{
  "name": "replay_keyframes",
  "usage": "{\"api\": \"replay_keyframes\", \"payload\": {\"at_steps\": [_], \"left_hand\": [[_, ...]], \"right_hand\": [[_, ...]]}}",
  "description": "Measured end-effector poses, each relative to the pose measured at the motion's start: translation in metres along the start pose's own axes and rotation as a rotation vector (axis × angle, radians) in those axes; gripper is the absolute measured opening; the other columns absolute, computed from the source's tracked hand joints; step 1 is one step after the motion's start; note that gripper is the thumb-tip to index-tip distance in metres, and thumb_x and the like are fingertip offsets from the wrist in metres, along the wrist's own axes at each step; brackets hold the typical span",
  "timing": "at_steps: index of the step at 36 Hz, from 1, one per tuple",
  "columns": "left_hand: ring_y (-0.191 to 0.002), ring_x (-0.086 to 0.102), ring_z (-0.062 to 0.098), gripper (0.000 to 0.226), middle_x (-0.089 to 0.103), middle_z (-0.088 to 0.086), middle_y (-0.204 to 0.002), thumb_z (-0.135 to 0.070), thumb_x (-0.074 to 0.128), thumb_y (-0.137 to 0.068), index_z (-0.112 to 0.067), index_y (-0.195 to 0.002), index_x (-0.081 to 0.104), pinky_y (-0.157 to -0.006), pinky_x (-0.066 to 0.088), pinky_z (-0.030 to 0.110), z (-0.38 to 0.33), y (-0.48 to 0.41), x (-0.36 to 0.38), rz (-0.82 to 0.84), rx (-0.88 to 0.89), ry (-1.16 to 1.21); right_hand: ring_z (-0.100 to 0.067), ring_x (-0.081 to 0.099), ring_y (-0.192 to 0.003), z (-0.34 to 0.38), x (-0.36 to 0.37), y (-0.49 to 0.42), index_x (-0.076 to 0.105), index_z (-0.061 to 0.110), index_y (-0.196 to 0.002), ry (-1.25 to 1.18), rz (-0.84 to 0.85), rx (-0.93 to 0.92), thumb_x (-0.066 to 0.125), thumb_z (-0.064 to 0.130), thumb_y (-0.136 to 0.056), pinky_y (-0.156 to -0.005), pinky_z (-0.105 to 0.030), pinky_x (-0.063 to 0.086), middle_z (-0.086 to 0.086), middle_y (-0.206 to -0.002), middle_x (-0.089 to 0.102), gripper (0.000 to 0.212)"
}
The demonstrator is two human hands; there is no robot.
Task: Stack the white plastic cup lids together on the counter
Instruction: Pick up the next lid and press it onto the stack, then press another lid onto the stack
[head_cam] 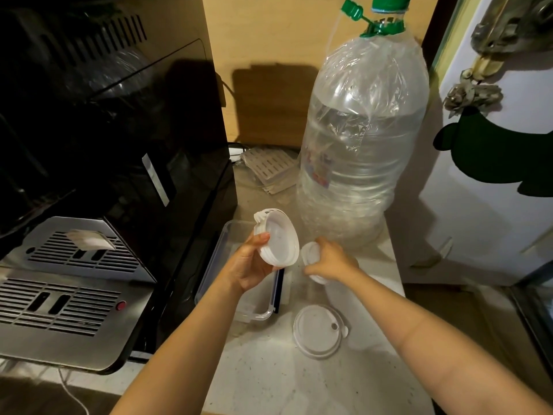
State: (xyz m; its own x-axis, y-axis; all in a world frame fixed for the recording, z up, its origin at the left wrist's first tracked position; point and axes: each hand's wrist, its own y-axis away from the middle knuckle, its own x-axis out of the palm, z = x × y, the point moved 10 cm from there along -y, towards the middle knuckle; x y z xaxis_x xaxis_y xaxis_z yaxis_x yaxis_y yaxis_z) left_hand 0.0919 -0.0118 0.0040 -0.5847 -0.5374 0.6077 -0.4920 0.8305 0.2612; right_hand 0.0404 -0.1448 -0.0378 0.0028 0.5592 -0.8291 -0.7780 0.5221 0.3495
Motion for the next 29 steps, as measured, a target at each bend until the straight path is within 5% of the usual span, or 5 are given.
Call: {"api": "replay_keyframes", "payload": {"at_steps": [6, 11, 14, 25, 29], "left_hand": [[-0.094, 0.056, 0.023, 0.101, 0.057, 0.007, -0.103, -0.038, 0.091, -0.016, -0.024, -0.108, 0.053, -0.066, 0.058, 0.034, -0.001, -0.002, -0.004, -0.035, 0.009, 0.064], [-0.098, 0.056, 0.025, 0.102, 0.057, 0.008, -0.107, -0.037, 0.091, -0.015, -0.023, -0.11, 0.054, -0.066, 0.059, 0.036, -0.002, -0.006, -0.005, -0.067, 0.023, 0.104], [-0.098, 0.057, 0.026, 0.103, 0.059, 0.009, -0.107, -0.036, 0.092, -0.017, -0.022, -0.111, 0.053, -0.068, 0.058, 0.038, -0.002, -0.009, -0.003, -0.064, 0.034, 0.121], [-0.096, 0.062, 0.023, 0.086, 0.073, 0.005, -0.095, -0.035, 0.092, -0.029, -0.021, -0.108, 0.06, -0.079, 0.056, 0.041, -0.016, -0.012, 0.019, 0.071, 0.115, 0.128], [-0.101, 0.059, 0.026, 0.088, 0.069, 0.007, -0.1, -0.033, 0.092, -0.029, -0.02, -0.11, 0.059, -0.081, 0.055, 0.043, -0.018, -0.012, 0.024, 0.085, 0.115, 0.16]], "right_hand": [[-0.028, 0.052, -0.114, 0.015, -0.064, 0.007, 0.04, 0.017, -0.133, -0.627, -0.148, -0.047, 0.074, 0.02, -0.072, -0.09, -0.037, 0.047, -0.01, -0.132, 0.049, 0.07], [-0.034, 0.056, -0.103, 0.05, -0.085, 0.041, 0.04, 0.033, -0.124, -1.29, 0.11, -0.167, 0.052, 0.018, -0.087, -0.074, -0.039, 0.05, -0.004, -0.112, 0.049, 0.042], [-0.037, 0.054, -0.102, 0.065, -0.084, 0.052, 0.044, 0.022, -0.124, -1.531, 0.237, -0.174, 0.052, 0.03, -0.073, -0.069, -0.041, 0.049, -0.013, -0.113, 0.048, 0.053], [-0.034, 0.061, -0.099, 0.092, -0.062, 0.063, 0.071, 0.005, -0.099, -1.842, 0.486, -0.111, 0.046, 0.032, -0.071, -0.075, -0.042, 0.056, -0.018, -0.102, 0.071, 0.046], [-0.033, 0.061, -0.098, 0.087, -0.057, 0.056, 0.049, 0.003, -0.132, -1.902, 0.381, -0.008, 0.035, 0.023, -0.092, -0.07, -0.041, 0.059, -0.021, -0.114, 0.063, 0.046]]}}
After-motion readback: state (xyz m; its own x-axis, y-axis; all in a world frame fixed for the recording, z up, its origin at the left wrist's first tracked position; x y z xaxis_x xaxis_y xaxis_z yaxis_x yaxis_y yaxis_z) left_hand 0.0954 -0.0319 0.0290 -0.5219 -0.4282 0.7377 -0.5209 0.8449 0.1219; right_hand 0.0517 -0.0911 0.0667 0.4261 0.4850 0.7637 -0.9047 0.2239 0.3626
